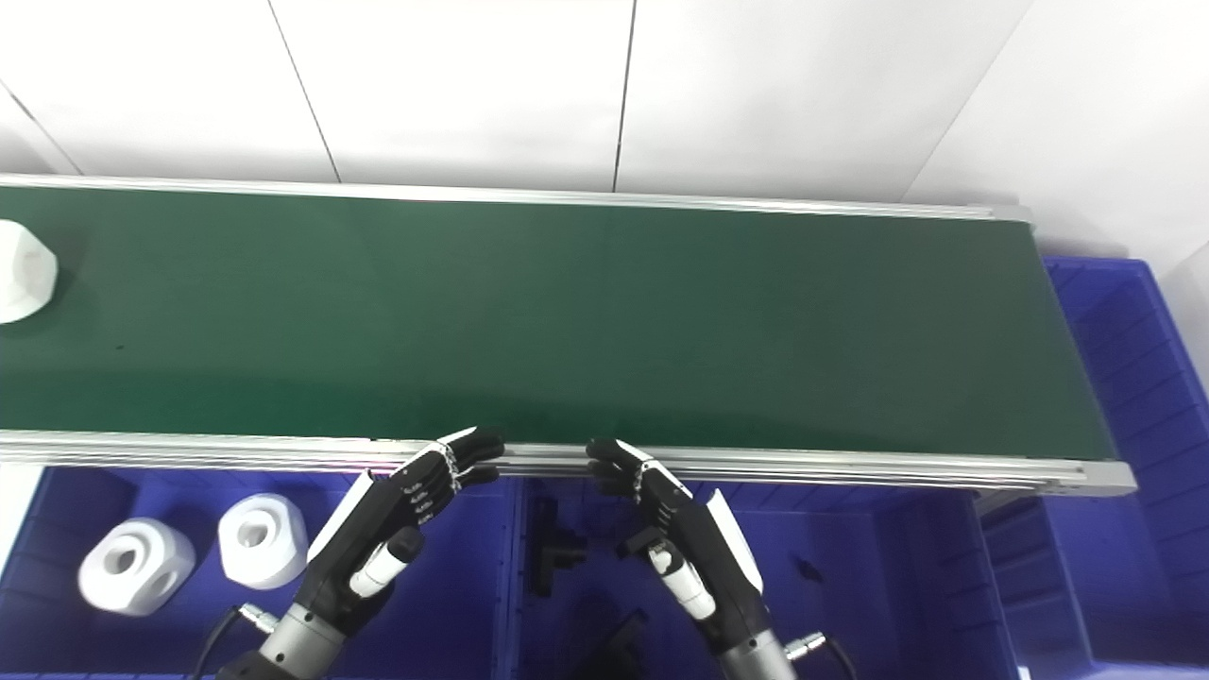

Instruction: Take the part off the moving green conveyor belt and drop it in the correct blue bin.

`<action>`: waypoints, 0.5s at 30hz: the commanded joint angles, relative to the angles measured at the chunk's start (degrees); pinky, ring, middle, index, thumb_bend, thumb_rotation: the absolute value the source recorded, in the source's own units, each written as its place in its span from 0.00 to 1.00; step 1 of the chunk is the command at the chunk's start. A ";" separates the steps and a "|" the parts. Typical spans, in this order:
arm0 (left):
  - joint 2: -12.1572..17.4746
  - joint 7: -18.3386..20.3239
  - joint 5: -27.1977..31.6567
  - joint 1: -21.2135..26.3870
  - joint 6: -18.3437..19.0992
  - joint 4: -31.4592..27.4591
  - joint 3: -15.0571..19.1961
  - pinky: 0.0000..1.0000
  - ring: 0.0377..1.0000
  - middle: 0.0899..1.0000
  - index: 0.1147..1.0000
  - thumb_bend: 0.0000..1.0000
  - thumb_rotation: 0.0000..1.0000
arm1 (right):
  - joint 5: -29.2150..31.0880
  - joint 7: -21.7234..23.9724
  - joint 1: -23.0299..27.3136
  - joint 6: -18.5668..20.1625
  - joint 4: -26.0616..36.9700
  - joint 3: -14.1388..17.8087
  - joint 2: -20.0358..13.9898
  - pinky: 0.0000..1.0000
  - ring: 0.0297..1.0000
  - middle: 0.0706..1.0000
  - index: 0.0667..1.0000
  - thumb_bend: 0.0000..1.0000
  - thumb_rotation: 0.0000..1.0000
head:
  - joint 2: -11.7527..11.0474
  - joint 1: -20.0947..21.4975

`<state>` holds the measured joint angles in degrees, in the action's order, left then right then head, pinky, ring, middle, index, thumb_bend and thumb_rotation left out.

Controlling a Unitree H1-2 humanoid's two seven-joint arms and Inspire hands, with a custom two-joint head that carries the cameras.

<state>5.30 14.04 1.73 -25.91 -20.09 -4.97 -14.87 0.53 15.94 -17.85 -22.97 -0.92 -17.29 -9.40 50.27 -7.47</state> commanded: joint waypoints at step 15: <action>0.40 0.24 0.39 -0.13 -1.11 -1.46 -0.32 0.84 0.89 0.88 0.80 0.83 0.86 | 0.14 0.18 0.10 -2.59 0.17 -0.04 0.59 0.79 0.82 0.84 0.83 0.82 1.00 | -0.44 0.01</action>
<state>5.40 14.06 1.77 -25.91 -20.03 -4.99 -15.00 0.55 15.94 -17.83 -22.97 -1.88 -17.29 -9.19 49.83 -7.47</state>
